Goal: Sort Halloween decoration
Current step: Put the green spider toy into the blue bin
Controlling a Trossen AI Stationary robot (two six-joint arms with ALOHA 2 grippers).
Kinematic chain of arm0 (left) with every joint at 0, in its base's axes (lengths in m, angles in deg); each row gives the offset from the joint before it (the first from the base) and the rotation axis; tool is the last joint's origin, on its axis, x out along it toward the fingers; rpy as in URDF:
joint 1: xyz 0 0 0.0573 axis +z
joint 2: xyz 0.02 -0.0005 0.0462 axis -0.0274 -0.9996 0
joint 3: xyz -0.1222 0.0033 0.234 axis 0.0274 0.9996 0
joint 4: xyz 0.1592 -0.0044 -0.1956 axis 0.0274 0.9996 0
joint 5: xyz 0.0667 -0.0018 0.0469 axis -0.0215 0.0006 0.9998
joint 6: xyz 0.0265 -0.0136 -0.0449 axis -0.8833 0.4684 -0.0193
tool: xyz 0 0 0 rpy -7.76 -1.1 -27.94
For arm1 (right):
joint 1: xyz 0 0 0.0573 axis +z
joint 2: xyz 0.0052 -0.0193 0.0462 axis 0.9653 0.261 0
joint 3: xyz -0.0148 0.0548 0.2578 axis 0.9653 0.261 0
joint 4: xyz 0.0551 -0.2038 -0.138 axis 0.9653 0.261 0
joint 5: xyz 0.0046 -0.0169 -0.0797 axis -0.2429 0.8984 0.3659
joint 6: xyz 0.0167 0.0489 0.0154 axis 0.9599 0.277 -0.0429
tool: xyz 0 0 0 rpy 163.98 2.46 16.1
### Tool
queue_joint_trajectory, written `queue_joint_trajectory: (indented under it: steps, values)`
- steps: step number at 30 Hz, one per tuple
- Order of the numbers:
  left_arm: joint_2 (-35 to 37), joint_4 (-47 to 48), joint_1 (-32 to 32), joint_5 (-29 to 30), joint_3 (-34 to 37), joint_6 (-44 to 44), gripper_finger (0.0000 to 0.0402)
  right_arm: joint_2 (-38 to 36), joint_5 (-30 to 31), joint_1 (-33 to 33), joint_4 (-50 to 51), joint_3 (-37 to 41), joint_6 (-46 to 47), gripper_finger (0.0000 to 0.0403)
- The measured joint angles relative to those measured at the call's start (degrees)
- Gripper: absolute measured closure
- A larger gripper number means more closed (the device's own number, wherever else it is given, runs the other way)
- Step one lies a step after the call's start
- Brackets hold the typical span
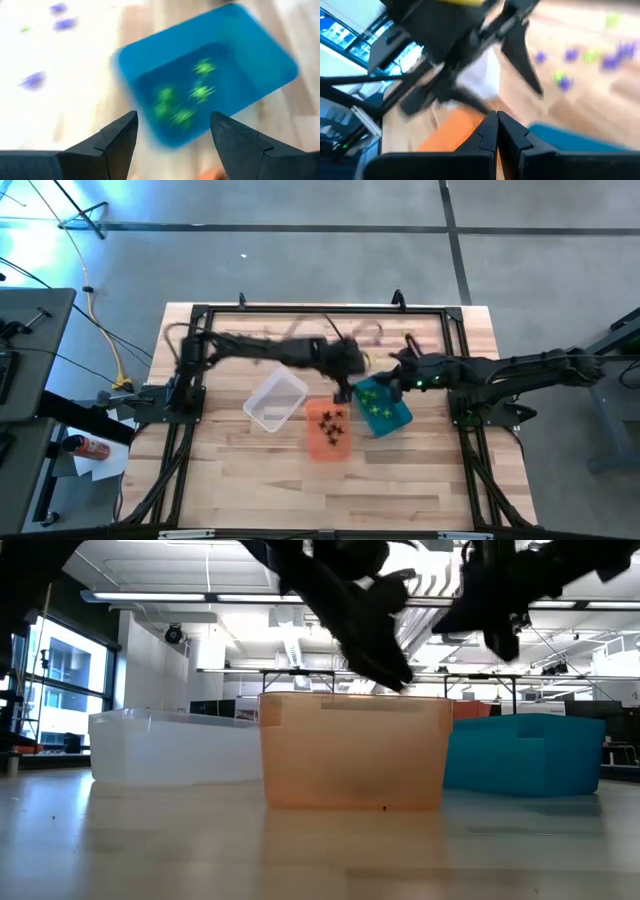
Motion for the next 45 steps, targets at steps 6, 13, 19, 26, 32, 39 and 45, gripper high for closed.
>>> queue_joint_trajectory:
  steps: [6,13,19,26,32,39,45]
  values:
    - [12.5,5.0,7.3,-0.1,4.4,4.5,0.0165,-3.6,3.5,-1.4,2.1,-7.0,-10.8,0.0403]
    - [32.5,-19.5,10.2,-3.9,26.3,13.3,0.0165,-2.8,3.2,-3.4,2.2,-11.1,-18.4,0.0403]
    - [47.1,-34.6,6.7,0.4,46.4,26.4,0.0165,0.7,3.0,-5.8,1.9,-11.1,-15.4,0.0403]
    - [56.6,-35.7,3.3,7.7,56.0,31.9,0.0165,7.8,0.4,-10.7,-1.0,-11.8,-12.7,0.0403]
    - [61.6,-38.2,6.9,9.4,56.0,21.3,0.0165,22.1,-4.5,-15.0,7.3,-23.7,-15.6,0.0403]
    - [67.2,-38.6,15.5,5.3,56.0,16.5,0.0165,41.9,-8.6,-19.5,19.4,-40.1,-13.0,0.0397]
    - [67.6,-36.5,18.8,-1.2,56.0,17.5,0.0165,55.3,-10.3,-19.9,23.3,-49.9,-9.7,0.0333]
